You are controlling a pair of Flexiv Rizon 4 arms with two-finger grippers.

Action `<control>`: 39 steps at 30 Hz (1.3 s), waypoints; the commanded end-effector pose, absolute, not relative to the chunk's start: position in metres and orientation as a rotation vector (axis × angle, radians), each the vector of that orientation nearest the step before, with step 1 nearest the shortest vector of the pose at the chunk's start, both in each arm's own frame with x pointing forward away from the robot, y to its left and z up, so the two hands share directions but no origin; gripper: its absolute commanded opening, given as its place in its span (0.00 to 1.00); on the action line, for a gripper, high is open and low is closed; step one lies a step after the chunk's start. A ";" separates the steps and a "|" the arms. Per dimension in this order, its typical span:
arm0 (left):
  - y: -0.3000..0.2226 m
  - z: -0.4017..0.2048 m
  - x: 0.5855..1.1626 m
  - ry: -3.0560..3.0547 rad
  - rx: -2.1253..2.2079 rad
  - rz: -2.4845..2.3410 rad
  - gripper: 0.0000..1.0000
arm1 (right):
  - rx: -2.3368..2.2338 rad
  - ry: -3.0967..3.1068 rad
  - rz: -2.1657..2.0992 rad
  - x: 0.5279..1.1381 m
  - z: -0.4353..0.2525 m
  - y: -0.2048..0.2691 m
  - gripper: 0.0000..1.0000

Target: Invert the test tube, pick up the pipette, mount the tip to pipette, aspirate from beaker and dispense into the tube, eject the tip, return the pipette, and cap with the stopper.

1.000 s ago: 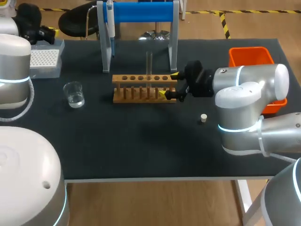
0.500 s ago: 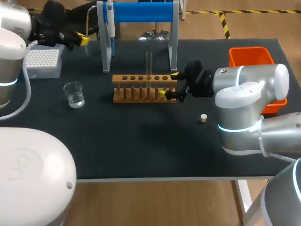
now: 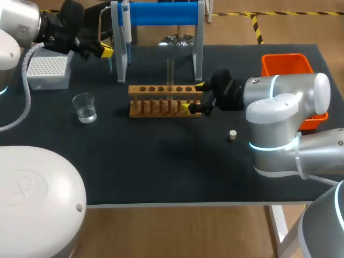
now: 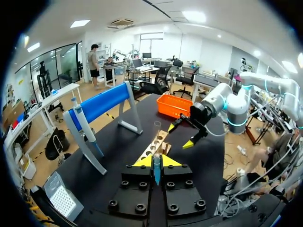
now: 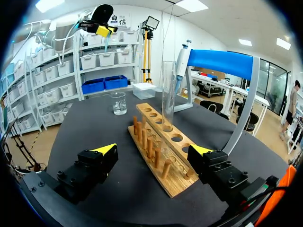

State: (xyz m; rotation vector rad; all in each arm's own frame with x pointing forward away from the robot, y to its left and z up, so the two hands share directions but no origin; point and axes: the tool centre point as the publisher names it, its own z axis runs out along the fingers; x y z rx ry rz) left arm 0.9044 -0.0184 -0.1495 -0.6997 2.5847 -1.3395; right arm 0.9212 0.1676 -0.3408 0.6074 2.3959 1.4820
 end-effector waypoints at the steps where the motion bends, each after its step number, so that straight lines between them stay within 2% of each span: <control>1: -0.018 -0.149 0.905 2.588 -0.698 -1.339 0.00 | 0.607 2.398 1.480 0.921 -0.340 0.167 1.00; 9: -0.018 -0.149 0.905 2.588 -0.698 -1.339 0.00 | 0.607 2.398 1.480 0.921 -0.340 0.167 1.00; 28: -0.108 -0.142 0.809 2.627 -0.367 -1.374 0.00 | 0.607 2.398 1.480 0.921 -0.340 0.167 1.00; 39: -0.133 -0.154 0.794 2.606 -0.300 -1.456 0.00 | 0.607 2.398 1.480 0.921 -0.340 0.167 1.00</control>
